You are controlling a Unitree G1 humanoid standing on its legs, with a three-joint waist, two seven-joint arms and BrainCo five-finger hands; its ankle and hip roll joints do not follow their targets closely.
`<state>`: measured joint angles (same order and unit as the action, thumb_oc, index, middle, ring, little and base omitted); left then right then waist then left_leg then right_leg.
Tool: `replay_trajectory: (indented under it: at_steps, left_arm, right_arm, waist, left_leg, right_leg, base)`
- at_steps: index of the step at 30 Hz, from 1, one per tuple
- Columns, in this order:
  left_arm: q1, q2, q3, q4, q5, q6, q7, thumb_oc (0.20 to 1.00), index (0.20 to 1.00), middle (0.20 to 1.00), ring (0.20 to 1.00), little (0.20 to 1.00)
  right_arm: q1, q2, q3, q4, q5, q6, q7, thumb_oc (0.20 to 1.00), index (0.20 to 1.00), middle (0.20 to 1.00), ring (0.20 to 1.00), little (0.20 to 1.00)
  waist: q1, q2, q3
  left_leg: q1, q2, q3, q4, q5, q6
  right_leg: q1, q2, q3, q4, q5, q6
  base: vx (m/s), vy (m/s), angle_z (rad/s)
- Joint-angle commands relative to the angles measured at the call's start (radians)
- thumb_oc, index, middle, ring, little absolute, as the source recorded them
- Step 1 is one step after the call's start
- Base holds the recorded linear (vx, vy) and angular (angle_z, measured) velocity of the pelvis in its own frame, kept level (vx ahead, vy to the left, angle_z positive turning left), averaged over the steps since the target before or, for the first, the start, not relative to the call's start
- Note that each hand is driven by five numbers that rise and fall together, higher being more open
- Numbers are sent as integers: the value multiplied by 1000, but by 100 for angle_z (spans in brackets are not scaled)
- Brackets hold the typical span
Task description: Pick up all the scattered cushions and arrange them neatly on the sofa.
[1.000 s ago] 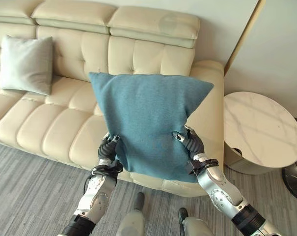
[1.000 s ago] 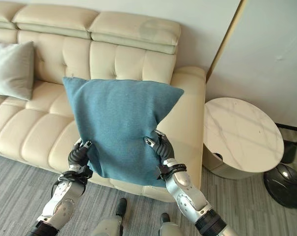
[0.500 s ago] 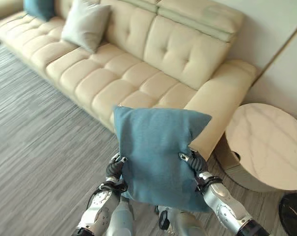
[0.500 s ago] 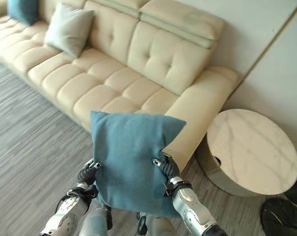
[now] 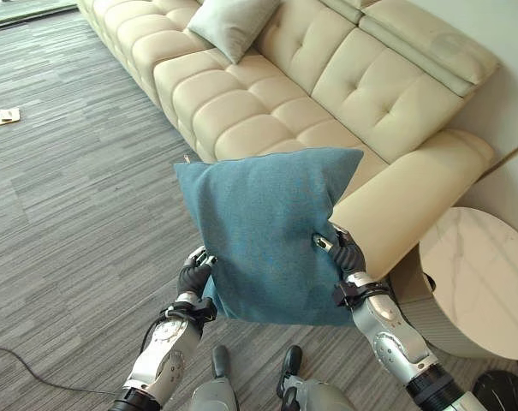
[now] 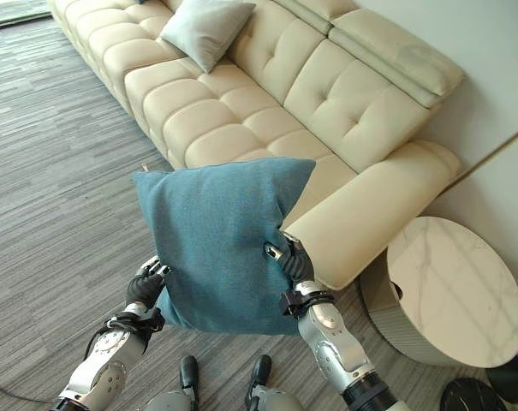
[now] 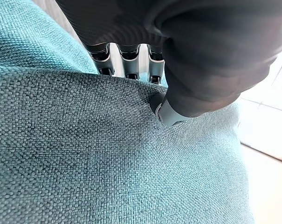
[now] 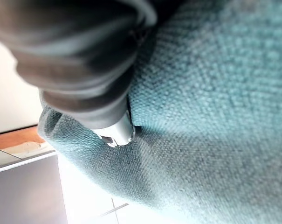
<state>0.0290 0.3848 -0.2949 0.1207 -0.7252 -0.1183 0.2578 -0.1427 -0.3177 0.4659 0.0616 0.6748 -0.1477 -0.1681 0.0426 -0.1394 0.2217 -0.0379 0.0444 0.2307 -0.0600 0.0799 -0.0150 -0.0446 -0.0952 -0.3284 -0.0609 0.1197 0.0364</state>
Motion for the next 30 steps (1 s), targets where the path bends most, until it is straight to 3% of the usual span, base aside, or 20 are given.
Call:
replay_trajectory:
  at_steps: [1, 2, 4, 6, 7, 8, 9, 11, 13, 15, 18, 19, 20, 21, 23, 26, 27, 30]
  left_arm:
    - [-87, -68, -94, -174, 58, -75, -96, 200, 200, 200, 200, 200]
    - [-88, -68, -92, -175, 60, -77, -94, 200, 200, 200, 200, 200]
    - [-93, -68, -86, -171, 77, -74, -83, 200, 200, 200, 200, 200]
    - [-102, -66, -84, -168, 92, -77, -67, 200, 200, 200, 200, 200]
    - [-103, -72, -82, -161, 101, -86, -54, 200, 200, 200, 200, 200]
    - [-109, -79, -81, -156, 96, -98, -48, 200, 200, 200, 200, 200]
    - [-115, -81, -72, -158, 90, -111, -46, 200, 200, 200, 200, 200]
    - [-126, -91, -65, -152, 84, -122, -39, 200, 200, 200, 200, 200]
    - [-149, -107, -59, -139, 93, -137, -45, 200, 200, 200, 200, 200]
    - [-143, -116, -63, -140, 95, -135, -46, 200, 200, 200, 200, 200]
    - [-118, -108, -68, -145, 100, -125, -56, 200, 200, 200, 200, 200]
    - [-90, -106, -43, -149, 109, -123, -56, 200, 200, 200, 200, 200]
    - [-88, -109, -31, -147, 108, -126, -54, 200, 200, 200, 200, 200]
    - [-85, -123, -26, -144, 95, -133, -49, 200, 200, 200, 200, 200]
    - [-87, -130, -25, -150, 87, -132, -48, 200, 200, 200, 200, 200]
    - [-80, -132, -25, -155, 89, -120, -57, 200, 200, 200, 200, 200]
    - [-76, -133, -24, -158, 87, -119, -58, 200, 200, 200, 200, 200]
    - [-69, -130, -21, -157, 87, -118, -56, 200, 200, 200, 200, 200]
  right_arm:
    - [-65, 106, 114, -104, -25, -55, 76, 200, 200, 200, 200, 200]
    - [-65, 110, 115, -104, -23, -55, 77, 200, 200, 200, 200, 200]
    - [-61, 114, 108, -112, -31, -55, 83, 200, 200, 200, 200, 200]
    - [-69, 123, 117, -104, -33, -56, 83, 200, 200, 200, 200, 200]
    - [-65, 132, 123, -98, -33, -62, 83, 200, 200, 200, 200, 200]
    - [-78, 134, 127, -92, -30, -67, 81, 200, 200, 200, 200, 200]
    - [-113, 129, 131, -91, -30, -71, 81, 200, 200, 200, 200, 200]
    - [-130, 126, 133, -90, -29, -76, 83, 200, 200, 200, 200, 200]
    - [-135, 128, 131, -90, -26, -73, 90, 200, 200, 200, 200, 200]
    - [-131, 129, 139, -87, -28, -79, 92, 200, 200, 200, 200, 200]
    - [-115, 113, 128, -87, -22, -77, 103, 200, 200, 200, 200, 200]
    - [-115, 86, 123, -75, -19, -70, 119, 200, 200, 200, 200, 200]
    - [-113, 79, 118, -74, -18, -69, 125, 200, 200, 200, 200, 200]
    - [-106, 70, 108, -74, -16, -69, 124, 200, 200, 200, 200, 200]
    - [-100, 59, 93, -80, -18, -70, 120, 200, 200, 200, 200, 200]
    - [-84, 44, 76, -85, -23, -69, 117, 200, 200, 200, 200, 200]
    - [-82, 45, 76, -82, -24, -70, 117, 200, 200, 200, 200, 200]
    - [-76, 53, 71, -75, -24, -73, 113, 200, 200, 200, 200, 200]
  waist:
    - [1, -24, -75]
    - [2, -28, -78]
    - [6, -24, -66]
    - [-5, -5, -41]
    - [-12, 13, -30]
    - [-19, 20, -21]
    - [-25, 23, 1]
    - [-41, 8, 9]
    - [-57, -8, 4]
    - [-62, -18, -10]
    - [-86, -12, -54]
    - [-91, 18, -82]
    - [-92, 20, -86]
    - [-94, 17, -87]
    - [-93, 11, -78]
    - [-75, 1, -58]
    - [-68, 1, -52]
    - [-45, 16, -33]
  left_leg:
    - [-41, 11, -46, -5, -62, -23]
    - [-43, 7, -49, -6, -63, -19]
    - [-11, -17, -76, 1, -94, 12]
    - [21, -35, -93, -1, -106, 42]
    - [41, -26, -100, -1, -118, 46]
    - [62, -25, -115, -11, -128, 36]
    - [74, -33, -126, -6, -140, 28]
    - [99, -44, -139, 4, -169, 13]
    - [149, -41, -149, 20, -235, -10]
    - [176, -45, -135, 26, -261, -18]
    - [211, -7, -122, 76, -302, -51]
    - [205, 44, -108, 206, -223, -87]
    - [191, 52, -102, 262, -191, -97]
    - [145, 61, -92, 353, -120, -102]
    - [91, 63, -85, 385, -118, -85]
    - [-12, 38, -125, 315, -214, -50]
    - [-40, 26, -154, 278, -201, -51]
    - [-115, 12, -240, 170, -91, -63]
  right_leg:
    - [66, -28, 8, 52, -182, 67]
    - [63, -30, 10, 57, -180, 69]
    - [32, -61, 46, 229, -197, 81]
    - [-36, -90, 78, 415, -117, 103]
    - [-93, -69, 114, 495, -134, 95]
    - [-140, -38, 123, 441, -172, 70]
    - [-187, -33, 108, 338, -139, 70]
    - [-217, -26, 77, 164, -81, 92]
    - [-239, -37, 23, 4, -26, 124]
    - [-216, -39, 2, 14, -6, 109]
    - [-175, -23, 0, 41, -26, 87]
    - [-121, 19, -16, 38, -56, 59]
    - [-106, 26, -19, 35, -66, 49]
    - [-73, 25, -12, 28, -92, 29]
    - [-47, 22, 6, 24, -113, 19]
    - [6, 16, 63, 17, -146, 25]
    - [16, 19, 81, 17, -151, 24]
    - [47, 44, 128, 19, -167, 18]
  base:
    - [51, 38, 5]
    - [103, 90, 1]
    - [137, 170, -1]
    - [121, 184, 12]
    - [205, 111, 26]
    - [258, -20, 24]
    - [247, -99, 29]
    - [313, -163, 33]
    - [506, -234, 56]
    - [404, -183, 34]
    - [512, -241, 20]
    - [606, -320, 12]
    - [598, -348, -8]
    - [226, -153, -55]
    - [196, -107, -97]
    - [237, -38, -52]
    - [229, 4, -31]
    - [163, 33, -67]
